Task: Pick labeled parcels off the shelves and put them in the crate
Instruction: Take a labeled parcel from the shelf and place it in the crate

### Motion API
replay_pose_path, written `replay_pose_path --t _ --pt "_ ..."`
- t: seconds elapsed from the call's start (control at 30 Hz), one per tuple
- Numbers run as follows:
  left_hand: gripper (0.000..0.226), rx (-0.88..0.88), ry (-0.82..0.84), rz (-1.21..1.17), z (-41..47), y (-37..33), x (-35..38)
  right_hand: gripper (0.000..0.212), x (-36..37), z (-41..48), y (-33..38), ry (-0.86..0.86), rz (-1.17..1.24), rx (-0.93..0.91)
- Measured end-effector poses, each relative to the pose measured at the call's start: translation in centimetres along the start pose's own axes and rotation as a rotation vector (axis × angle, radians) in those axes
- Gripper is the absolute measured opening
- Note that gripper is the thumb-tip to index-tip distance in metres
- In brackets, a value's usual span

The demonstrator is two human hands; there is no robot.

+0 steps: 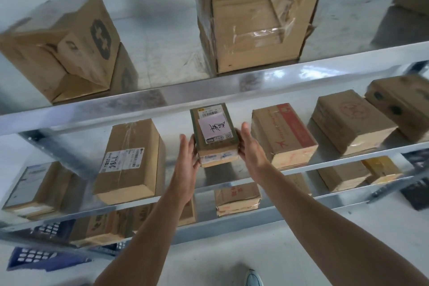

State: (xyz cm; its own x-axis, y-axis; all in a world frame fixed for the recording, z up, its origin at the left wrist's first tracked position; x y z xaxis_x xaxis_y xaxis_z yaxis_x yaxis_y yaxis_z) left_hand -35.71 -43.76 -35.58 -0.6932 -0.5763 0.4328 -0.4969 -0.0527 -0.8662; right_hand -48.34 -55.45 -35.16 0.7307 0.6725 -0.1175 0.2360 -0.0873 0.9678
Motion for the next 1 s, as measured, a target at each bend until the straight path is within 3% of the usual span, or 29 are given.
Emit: replay_pose_path --t 0.2,0.4,0.53,0.7,0.87,1.0 --pt "0.093 -0.018 0.179 0.078 -1.3 -1.2 4.1 0.066 -2.6 -4.7 1.4 -0.21 0.027 -0.031" --pt "0.06 -0.058 0.332 0.128 -4.7 -0.1 8.9 0.057 -6.0 -11.4 2.1 -0.365 0.055 -0.089" --pt "0.051 -0.1 0.428 0.164 -6.3 2.1 12.8 0.057 -9.6 -15.4 1.0 -0.476 0.084 -0.053" --pt "0.073 -0.129 0.572 0.208 -8.3 5.1 18.7 0.058 -15.1 -19.8 -1.0 -0.627 0.108 0.004" --pt "0.04 -0.202 0.616 0.23 -10.2 9.2 25.2 0.064 -21.1 -23.3 -3.5 -0.73 0.155 0.02" --pt "0.043 -0.23 0.66 0.249 -11.5 13.9 31.7 0.061 -27.4 -26.6 -5.6 -0.783 0.154 0.021"
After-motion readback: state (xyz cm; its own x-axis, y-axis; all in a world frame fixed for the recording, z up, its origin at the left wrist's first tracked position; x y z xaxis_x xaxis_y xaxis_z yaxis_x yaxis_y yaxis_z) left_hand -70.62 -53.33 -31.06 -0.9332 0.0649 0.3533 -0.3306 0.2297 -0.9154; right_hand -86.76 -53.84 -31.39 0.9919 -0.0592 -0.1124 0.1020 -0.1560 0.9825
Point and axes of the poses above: each hand's wrist, its own z-axis towards the middle knuckle, its own x-axis out of the palm, y = z × x, the point moved 4 cm from there along z, towards the middle knuckle, and after that the axes turned 14 degrees about -z, right-handed, at the moved point
